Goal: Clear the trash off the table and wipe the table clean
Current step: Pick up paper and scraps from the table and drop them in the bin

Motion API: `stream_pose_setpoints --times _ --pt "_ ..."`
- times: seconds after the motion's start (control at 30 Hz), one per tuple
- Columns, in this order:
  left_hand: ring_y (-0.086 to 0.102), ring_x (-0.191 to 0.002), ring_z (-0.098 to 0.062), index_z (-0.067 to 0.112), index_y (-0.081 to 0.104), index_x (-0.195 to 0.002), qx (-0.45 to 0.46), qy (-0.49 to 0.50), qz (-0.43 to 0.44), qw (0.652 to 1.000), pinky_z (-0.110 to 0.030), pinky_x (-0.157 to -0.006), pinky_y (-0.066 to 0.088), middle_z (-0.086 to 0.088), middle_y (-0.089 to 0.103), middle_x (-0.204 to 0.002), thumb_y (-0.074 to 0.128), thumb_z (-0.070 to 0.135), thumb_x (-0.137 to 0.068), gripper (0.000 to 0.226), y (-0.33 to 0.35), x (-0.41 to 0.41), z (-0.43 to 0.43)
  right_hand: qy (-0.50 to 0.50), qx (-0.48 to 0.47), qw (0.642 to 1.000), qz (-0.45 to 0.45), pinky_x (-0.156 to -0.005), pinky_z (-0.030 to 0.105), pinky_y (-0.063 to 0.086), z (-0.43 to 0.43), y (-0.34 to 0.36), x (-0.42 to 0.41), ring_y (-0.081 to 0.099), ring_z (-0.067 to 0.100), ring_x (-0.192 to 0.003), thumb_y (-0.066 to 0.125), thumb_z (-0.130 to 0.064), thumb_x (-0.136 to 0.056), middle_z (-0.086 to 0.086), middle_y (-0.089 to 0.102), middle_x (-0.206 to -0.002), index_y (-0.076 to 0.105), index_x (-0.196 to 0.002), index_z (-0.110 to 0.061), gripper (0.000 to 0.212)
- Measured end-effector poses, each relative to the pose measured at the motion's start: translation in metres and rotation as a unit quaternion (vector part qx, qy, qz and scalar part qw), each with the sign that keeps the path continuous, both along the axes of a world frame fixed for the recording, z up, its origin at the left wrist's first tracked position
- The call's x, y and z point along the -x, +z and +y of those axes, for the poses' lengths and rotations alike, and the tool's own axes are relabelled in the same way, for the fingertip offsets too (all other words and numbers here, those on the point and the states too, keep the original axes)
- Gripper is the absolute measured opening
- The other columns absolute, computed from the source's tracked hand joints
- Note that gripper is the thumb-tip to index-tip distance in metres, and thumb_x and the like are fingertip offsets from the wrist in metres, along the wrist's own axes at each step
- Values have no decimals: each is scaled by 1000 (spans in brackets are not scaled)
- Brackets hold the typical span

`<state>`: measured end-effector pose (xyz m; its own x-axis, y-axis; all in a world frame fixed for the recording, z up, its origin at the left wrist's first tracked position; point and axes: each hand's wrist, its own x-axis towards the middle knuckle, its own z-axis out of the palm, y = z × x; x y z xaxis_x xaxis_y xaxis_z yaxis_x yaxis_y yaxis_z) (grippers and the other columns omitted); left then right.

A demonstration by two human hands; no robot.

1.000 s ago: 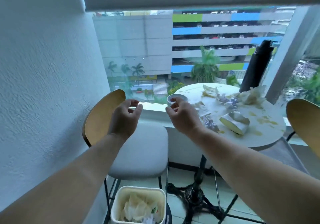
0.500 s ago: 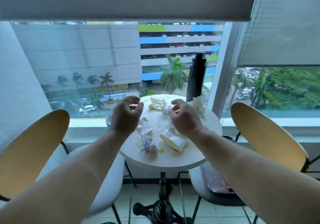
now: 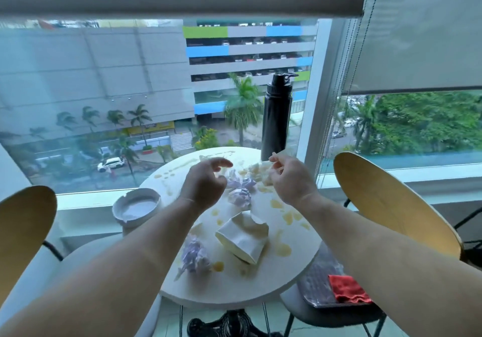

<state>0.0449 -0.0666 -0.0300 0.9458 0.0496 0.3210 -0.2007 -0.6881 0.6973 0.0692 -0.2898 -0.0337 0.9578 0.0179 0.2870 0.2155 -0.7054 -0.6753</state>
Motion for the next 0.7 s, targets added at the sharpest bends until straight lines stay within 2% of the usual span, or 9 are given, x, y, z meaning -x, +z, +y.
stream_pose_setpoints --times 0.1,0.17,0.23,0.3,0.37,0.4,0.47,0.6,0.7 --pt "55 -134 -10 29 79 -112 -41 -139 89 985 -31 -120 38 8 63 -143 54 -9 -80 55 10 -19 0 -15 22 1000 12 -93 33 52 -2 -1 -16 64 22 -110 59 -15 -95 -1 66 -124 69 -129 -26 37" --pt "45 -142 -8 39 74 -123 -115 -240 169 949 -27 -120 28 15 48 -158 58 -6 -78 65 18 -34 4 -28 44 999 9 -98 35 51 -3 1 -30 59 23 -121 62 -16 -93 -1 61 -134 67 -131 -28 40" --pt "40 -145 -9 49 68 -129 -204 -290 215 910 -29 -118 23 16 38 -164 70 8 -79 65 17 -45 6 -41 72 996 15 -103 39 50 -4 -2 -39 53 25 -127 65 -18 -93 -2 55 -139 66 -134 -29 43" --pt "44 -142 -12 48 68 -128 -270 -295 213 892 -29 -115 26 15 41 -161 81 27 -80 54 10 -54 6 -44 103 993 37 -105 38 46 -1 -9 -47 49 26 -129 63 -20 -95 -4 51 -144 63 -138 -30 44" --pt "57 -130 -17 41 72 -120 -289 -267 179 902 -28 -107 40 10 59 -145 81 34 -80 41 1 -65 3 -39 127 989 57 -102 36 45 1 -17 -56 49 25 -126 59 -23 -96 -7 49 -146 60 -142 -32 46" --pt "63 -119 -20 37 73 -116 -283 -247 161 913 -28 -98 47 8 67 -130 78 31 -82 34 -1 -70 1 -38 133 988 62 -100 35 46 2 -19 -60 50 25 -125 58 -25 -97 -7 49 -146 59 -143 -33 47" --pt "65 -98 -22 33 74 -110 -278 -204 130 930 -27 -79 48 6 69 -109 68 25 -85 27 -3 -77 -3 -36 140 987 70 -100 39 49 2 -22 -68 53 27 -124 57 -24 -96 -7 50 -146 57 -144 -34 49" --pt "66 -91 -28 27 73 -103 -235 -151 102 955 -28 -73 53 1 72 -105 57 14 -86 27 -10 -86 -2 -20 145 986 85 -85 35 49 -1 -23 -80 58 25 -104 58 -9 -92 0 63 -127 55 -142 -31 55" --pt "64 -82 -28 31 66 -92 -192 -115 87 971 -34 -69 57 2 69 -92 53 11 -85 25 -15 -92 0 -34 93 993 59 -80 33 49 -6 -21 -84 61 26 -96 52 -4 -90 1 68 -106 62 -134 -26 51"
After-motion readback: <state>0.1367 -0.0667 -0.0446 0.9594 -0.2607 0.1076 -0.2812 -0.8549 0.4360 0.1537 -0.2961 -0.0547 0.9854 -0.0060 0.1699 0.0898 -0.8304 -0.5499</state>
